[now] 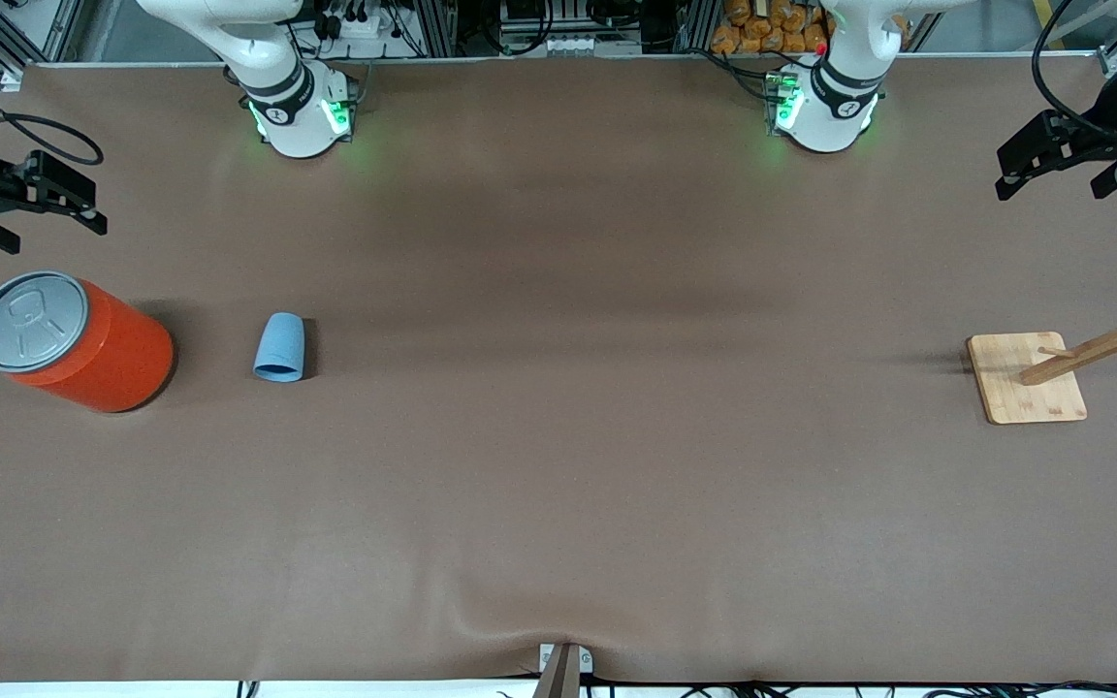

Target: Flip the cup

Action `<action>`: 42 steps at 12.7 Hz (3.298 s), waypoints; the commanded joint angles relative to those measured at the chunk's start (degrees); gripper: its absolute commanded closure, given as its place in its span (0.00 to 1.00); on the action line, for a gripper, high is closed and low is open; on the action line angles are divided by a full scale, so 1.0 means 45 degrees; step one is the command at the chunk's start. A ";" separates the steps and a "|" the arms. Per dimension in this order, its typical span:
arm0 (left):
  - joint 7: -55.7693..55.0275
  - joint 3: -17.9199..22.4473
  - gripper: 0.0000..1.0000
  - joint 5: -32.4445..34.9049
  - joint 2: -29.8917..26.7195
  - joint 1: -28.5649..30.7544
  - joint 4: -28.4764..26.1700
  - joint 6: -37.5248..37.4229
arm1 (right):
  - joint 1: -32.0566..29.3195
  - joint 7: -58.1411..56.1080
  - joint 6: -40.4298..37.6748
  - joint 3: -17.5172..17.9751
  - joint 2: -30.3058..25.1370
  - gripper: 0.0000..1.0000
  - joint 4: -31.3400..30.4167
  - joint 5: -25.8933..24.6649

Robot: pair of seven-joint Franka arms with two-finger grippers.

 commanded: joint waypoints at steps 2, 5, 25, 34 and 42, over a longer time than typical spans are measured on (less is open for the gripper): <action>-0.0007 -0.0087 0.00 0.0230 0.0169 0.0047 0.0395 -0.0300 | 0.0239 -0.0117 -0.0204 -0.0248 0.0183 0.00 0.0351 -0.0242; 0.0033 -0.0068 0.00 0.0250 0.0169 0.0047 0.0414 -0.0281 | 0.0103 -0.0194 -0.0204 -0.0248 0.0280 0.00 0.0351 -0.0126; -0.0104 -0.0107 0.00 0.0055 0.0384 0.0105 0.0141 -0.0242 | -0.0251 0.0039 0.8635 -0.0189 0.3386 0.00 -0.7554 0.1631; -0.0143 -0.0107 0.00 0.0055 0.0365 0.0086 0.0161 -0.0183 | 0.0278 0.0039 1.1081 -0.0170 0.4751 0.00 -0.8319 0.1633; -0.0143 -0.0107 0.00 0.0055 0.0384 0.0066 0.0122 -0.0183 | 0.0532 0.0078 1.0959 0.0122 0.5027 0.99 -0.8170 0.1809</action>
